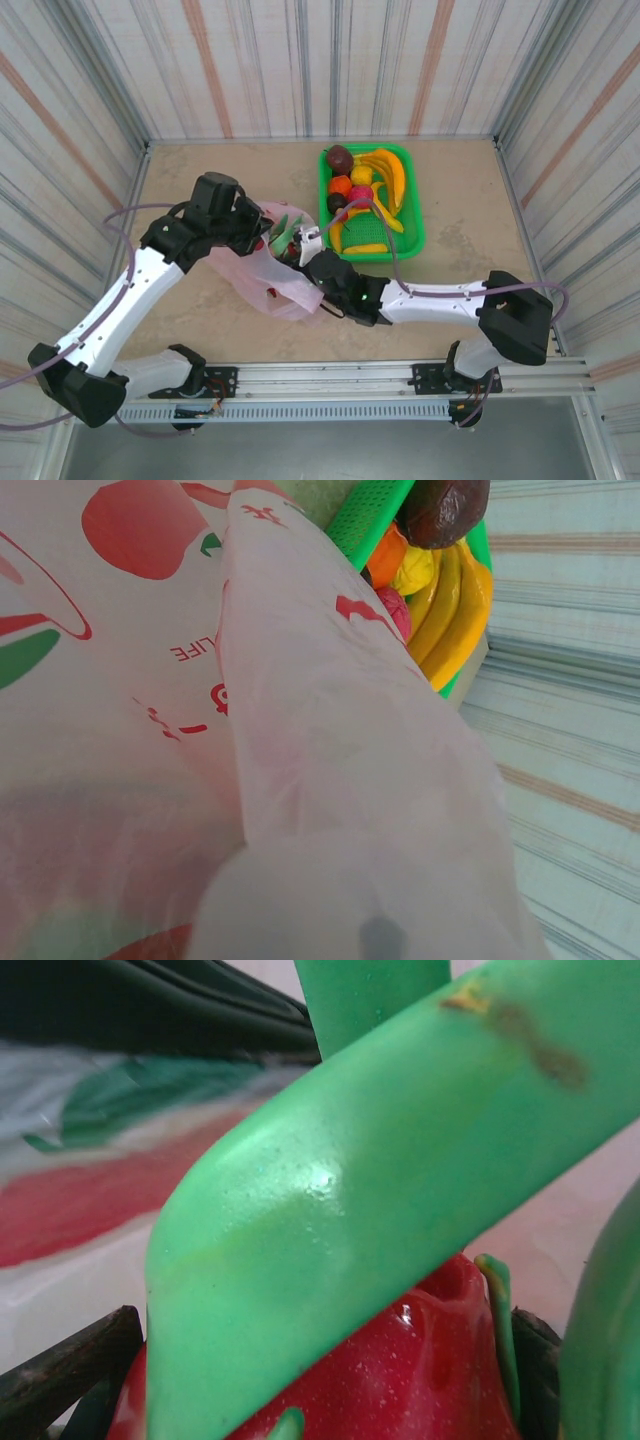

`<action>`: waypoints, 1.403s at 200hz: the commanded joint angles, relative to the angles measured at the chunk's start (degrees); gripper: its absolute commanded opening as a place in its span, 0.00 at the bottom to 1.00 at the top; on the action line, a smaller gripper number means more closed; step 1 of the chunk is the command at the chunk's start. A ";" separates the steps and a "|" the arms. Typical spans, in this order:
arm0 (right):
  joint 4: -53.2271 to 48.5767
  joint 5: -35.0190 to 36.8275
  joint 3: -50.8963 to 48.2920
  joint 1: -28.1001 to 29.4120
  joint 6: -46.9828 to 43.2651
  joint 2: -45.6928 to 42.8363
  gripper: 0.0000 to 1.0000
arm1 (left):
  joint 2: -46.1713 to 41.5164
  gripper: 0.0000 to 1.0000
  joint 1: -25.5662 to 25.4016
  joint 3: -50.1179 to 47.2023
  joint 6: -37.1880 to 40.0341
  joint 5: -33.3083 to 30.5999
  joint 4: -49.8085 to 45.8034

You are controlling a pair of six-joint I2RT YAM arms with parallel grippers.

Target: Place the fake fruits into the plastic bag and tie a complex knot

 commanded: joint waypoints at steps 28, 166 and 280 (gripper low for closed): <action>10.15 1.88 4.15 -1.27 -4.52 4.29 0.70 | -1.13 0.00 -2.27 4.66 -1.78 -2.03 0.13; 6.23 0.71 8.41 -4.39 -7.08 11.37 0.73 | -3.04 0.00 -2.66 2.95 -5.94 -2.98 2.79; -19.47 -0.96 19.50 -7.14 -6.15 16.84 0.99 | -7.91 0.00 2.47 -8.16 -10.42 -1.96 5.65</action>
